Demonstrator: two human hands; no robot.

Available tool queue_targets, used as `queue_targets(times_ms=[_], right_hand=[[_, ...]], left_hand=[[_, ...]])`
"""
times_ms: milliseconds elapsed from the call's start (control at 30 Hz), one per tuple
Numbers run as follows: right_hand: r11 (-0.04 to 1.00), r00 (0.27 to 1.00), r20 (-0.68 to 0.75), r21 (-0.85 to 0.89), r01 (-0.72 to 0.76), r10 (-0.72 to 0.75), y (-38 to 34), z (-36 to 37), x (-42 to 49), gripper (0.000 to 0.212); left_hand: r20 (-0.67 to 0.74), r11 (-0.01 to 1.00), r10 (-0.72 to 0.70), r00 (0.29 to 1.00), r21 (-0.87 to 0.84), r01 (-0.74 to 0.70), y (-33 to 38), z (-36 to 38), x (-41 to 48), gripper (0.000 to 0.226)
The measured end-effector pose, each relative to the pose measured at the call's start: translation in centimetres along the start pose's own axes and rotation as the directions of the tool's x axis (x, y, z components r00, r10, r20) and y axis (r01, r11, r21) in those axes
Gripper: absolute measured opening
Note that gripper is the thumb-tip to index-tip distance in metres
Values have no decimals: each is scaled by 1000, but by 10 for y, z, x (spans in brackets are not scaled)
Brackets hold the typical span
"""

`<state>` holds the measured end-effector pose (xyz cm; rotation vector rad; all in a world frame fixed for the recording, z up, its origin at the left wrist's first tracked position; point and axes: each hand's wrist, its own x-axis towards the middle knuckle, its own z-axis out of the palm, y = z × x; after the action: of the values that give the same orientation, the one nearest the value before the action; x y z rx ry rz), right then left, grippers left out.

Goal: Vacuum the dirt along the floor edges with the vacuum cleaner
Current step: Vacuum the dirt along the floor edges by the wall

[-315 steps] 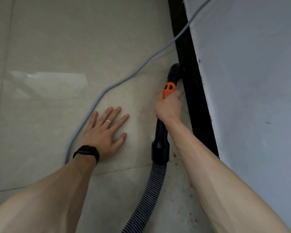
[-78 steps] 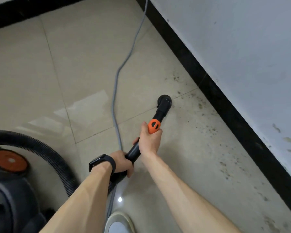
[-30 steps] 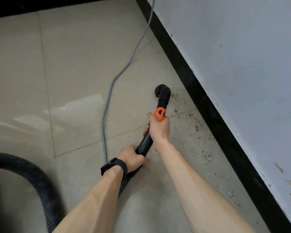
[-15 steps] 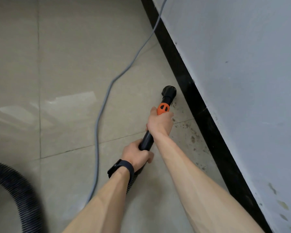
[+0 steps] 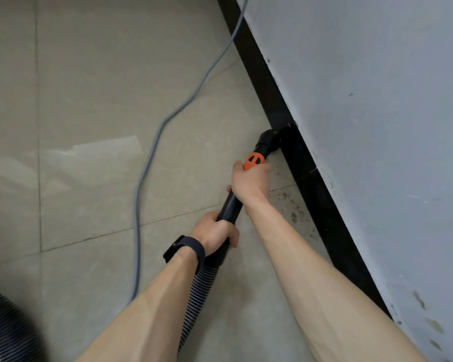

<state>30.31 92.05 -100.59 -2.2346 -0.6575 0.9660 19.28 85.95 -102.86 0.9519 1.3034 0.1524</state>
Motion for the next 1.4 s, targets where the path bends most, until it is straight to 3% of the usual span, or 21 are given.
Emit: queue_targets(times_ms=[167,267,433,567,800,1000,1400], right_hand=[[956,996,76,286,-72,53,6,9,-10,33],[871,984,152,467,-156,95,7,20,-23,32],[672,951,278,680,-295,136,11,30,-46,21],[638,946,288,703,-315,149,21,34,-68,24],[716,956,235,635,-289,176,44,46,-105,32],[685,959,194,671,-285,209,53,35,-104,32],[728,974,93,650,-217,207,46,11,-69,28]], left_hand=[[-127,976,86,988,210,-58,-3,-23,-13,28],[-199,930,168,965,357,-89,-11,-32,-25,30],[-235,701,439,867,693,-167,-32,-41,-50,46],[-189,561,519,834,811,-165,-51,-40,-66,63],[-207,545,464,861,833,-94,-89,-39,-86,59],[-134,390,474,871,918,-71,-83,-38,-84,65],[-89,392,518,851,909,-143,-57,-14,-56,64]])
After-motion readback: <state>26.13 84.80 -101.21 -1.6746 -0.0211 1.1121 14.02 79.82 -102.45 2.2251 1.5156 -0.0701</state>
